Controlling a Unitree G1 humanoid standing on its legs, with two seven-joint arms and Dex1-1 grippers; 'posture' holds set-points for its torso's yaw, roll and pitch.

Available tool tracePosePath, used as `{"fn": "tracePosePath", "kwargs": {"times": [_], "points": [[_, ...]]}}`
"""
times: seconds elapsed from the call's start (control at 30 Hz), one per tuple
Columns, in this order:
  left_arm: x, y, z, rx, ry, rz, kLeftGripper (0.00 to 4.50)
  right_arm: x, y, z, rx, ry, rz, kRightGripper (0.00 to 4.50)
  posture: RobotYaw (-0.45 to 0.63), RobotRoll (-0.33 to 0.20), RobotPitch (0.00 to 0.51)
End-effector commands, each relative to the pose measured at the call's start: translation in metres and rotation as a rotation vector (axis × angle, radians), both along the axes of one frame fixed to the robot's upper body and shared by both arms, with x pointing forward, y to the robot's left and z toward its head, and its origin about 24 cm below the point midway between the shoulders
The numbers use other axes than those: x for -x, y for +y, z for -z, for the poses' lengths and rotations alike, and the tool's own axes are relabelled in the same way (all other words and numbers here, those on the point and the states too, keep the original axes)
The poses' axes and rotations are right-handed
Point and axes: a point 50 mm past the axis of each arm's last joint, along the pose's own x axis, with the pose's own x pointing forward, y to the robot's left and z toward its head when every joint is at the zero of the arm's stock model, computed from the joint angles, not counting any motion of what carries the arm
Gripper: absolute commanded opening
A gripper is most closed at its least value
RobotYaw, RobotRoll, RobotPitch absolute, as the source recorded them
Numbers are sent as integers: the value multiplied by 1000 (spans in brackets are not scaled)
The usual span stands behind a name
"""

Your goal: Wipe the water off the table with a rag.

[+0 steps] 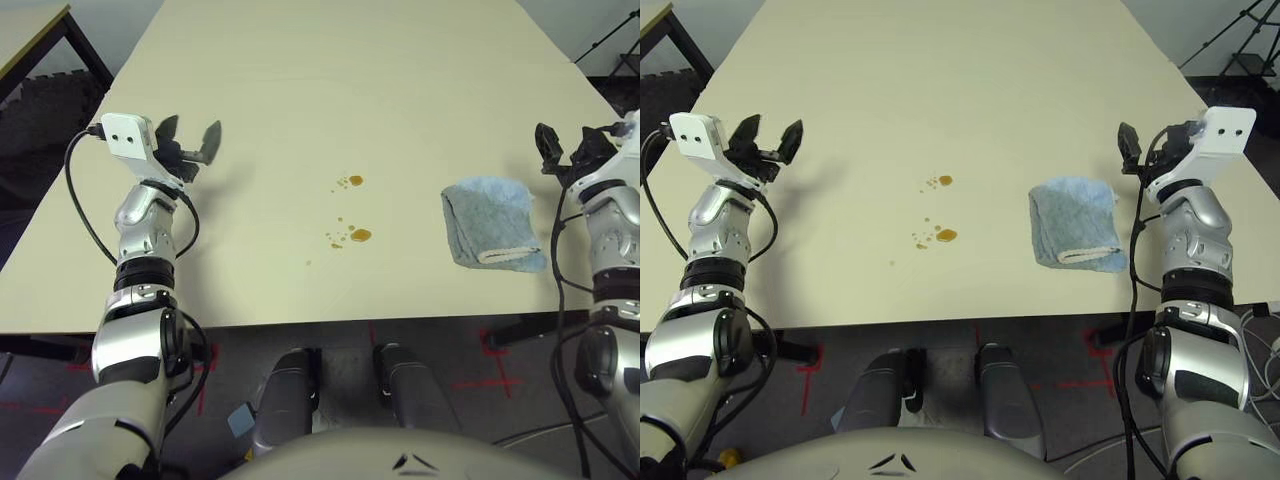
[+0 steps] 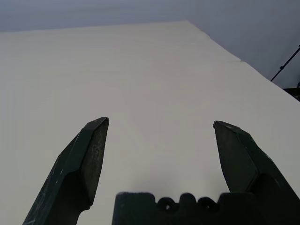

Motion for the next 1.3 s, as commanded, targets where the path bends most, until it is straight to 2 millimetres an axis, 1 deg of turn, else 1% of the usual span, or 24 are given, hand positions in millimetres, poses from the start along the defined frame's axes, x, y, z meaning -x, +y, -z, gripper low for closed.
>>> {"fn": "tracePosePath", "kwargs": {"times": [0.03, 0.17, 0.27, 0.43, 0.57, 0.73, 0.83, 0.97, 1.07, 1.17, 1.3], "points": [[18, -13, -1, -40, 54, 235, 4500, 4, -4, 1, -3, 10, 11, 4454, -145, 0, 159], [34, -23, 0, -75, 113, 398, 4500, 4, -6, 0, -2, 15, 15, 4454, -148, 0, 158], [39, -26, 2, -104, 144, 459, 4500, 4, -7, -1, -5, 21, 16, 4454, -154, 0, 158], [39, -28, 2, -106, 153, 469, 4500, 7, -9, -4, -35, 78, -18, 4454, -166, 0, 162], [37, -29, 3, -106, 148, 463, 4500, 18, -6, -2, -62, 205, -96, 4454, -173, 0, 163], [36, -30, 4, -104, 144, 459, 4500, 36, 13, 2, -106, 317, -270, 4454, -179, 0, 166], [35, -30, 4, -103, 143, 457, 4500, 44, 24, 12, -107, 386, -326, 4454, -180, 0, 170], [35, -30, 4, -103, 142, 456, 4500, 49, 30, 20, -124, 416, -343, 4454, -180, 0, 171], [34, -29, 4, -107, 143, 451, 4500, 51, 36, 32, -134, 451, -359, 4454, -177, 0, 171], [34, -29, 4, -108, 142, 449, 4500, 51, 38, 40, -131, 465, -352, 4454, -176, 0, 169], [33, -31, 3, -107, 138, 450, 4500, 50, 39, 46, -130, 468, -338, 4454, -175, 0, 165]]}}
